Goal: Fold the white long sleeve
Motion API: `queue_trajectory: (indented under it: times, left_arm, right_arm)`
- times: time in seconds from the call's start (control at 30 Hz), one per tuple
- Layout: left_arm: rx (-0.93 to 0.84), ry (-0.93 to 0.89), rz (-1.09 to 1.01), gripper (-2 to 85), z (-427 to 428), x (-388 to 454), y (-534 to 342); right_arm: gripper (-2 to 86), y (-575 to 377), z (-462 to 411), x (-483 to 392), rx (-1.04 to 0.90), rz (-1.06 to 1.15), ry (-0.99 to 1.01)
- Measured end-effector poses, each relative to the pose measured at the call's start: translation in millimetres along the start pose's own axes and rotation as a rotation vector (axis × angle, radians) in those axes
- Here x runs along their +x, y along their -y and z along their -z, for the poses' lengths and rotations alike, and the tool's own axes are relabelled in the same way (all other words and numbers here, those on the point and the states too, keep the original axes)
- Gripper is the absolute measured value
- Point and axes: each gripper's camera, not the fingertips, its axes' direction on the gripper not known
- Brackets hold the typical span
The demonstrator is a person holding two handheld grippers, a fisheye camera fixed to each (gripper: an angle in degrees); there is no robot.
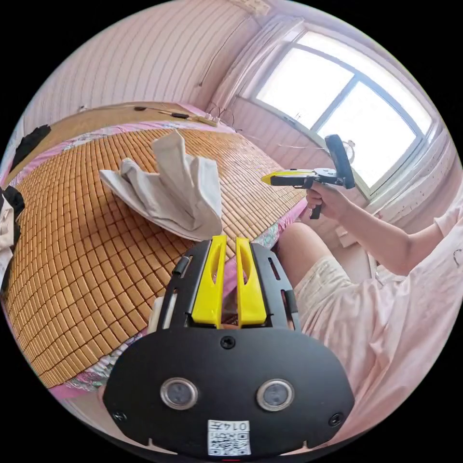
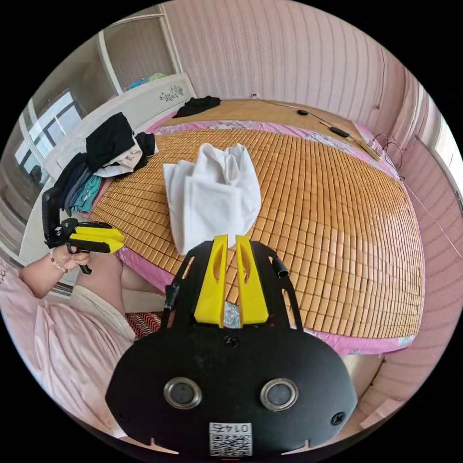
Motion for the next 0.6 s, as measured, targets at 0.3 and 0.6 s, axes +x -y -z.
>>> queue_trajectory:
  times: [0.3, 0.6]
  left_arm:
    - [-0.038, 0.314, 0.165, 4.0, -34, -104, 87]
    - [-0.26, 0.452, 0.192, 8.9, -125, -167, 177]
  right_arm:
    - [12.0, 33, -54, 15, -0.046, -0.072, 0.077]
    - [13.8, 95, -114, 19, -0.119, -0.102, -0.039]
